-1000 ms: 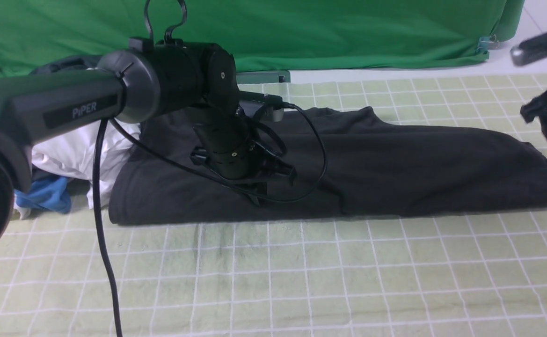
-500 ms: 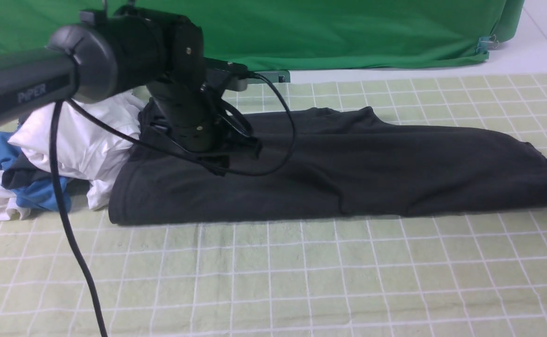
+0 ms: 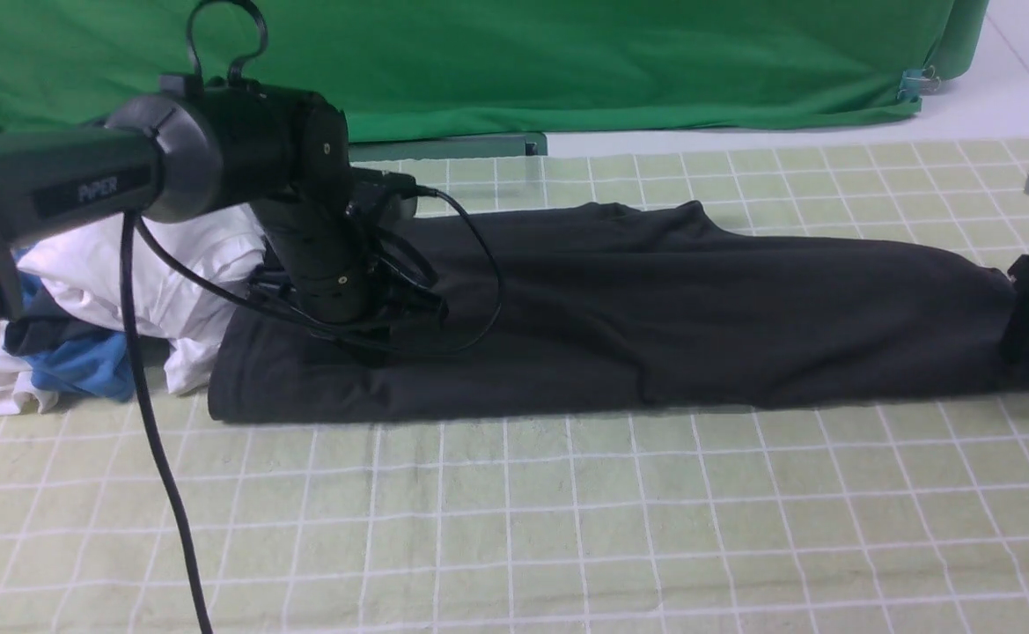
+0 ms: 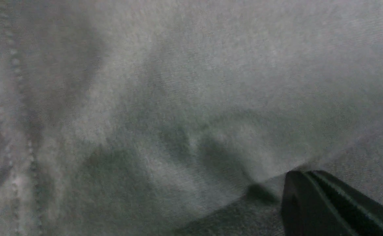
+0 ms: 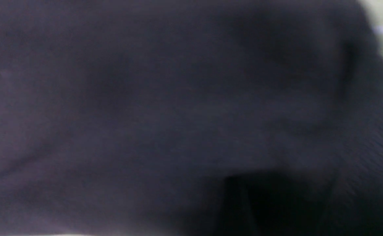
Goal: Fold a long-sleeved shirt over a green coffee tablecloth.
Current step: 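Pull the folded dark garment lengthwise by its ends to straighten it flat on the table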
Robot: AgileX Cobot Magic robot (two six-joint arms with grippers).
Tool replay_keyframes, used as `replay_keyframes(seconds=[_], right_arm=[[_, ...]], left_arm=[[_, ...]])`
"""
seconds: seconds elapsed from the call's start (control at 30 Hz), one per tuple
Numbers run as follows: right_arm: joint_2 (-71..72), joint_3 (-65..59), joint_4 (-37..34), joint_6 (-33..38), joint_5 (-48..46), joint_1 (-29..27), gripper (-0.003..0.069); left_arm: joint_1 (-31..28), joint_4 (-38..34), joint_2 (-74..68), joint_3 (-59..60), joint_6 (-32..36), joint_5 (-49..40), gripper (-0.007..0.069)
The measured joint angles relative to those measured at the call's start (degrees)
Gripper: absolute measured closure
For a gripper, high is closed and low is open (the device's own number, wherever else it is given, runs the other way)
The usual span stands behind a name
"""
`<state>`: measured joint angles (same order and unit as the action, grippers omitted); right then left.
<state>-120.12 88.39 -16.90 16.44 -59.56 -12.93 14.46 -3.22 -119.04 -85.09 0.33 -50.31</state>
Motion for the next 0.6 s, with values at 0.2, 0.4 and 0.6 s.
replay_keyframes(seconds=[0.2,0.4,0.6], right_arm=[[-0.08,0.52,3.31,0.44,1.50,0.63,0.0615],[-0.08,3.59,11.25,-3.56,-2.23,0.90,0.0630],[-0.08,4.15,13.77,-5.53,-5.27,0.90,0.0491]], left_arm=[[-0.31,-0.65,-0.12,0.00,-0.32,0.20,0.0613],[-0.31,-1.17,-0.12,0.00,-0.32,0.22,0.0613],[-0.34,-2.61,-0.14,0.00,-0.32,0.45,0.0613]])
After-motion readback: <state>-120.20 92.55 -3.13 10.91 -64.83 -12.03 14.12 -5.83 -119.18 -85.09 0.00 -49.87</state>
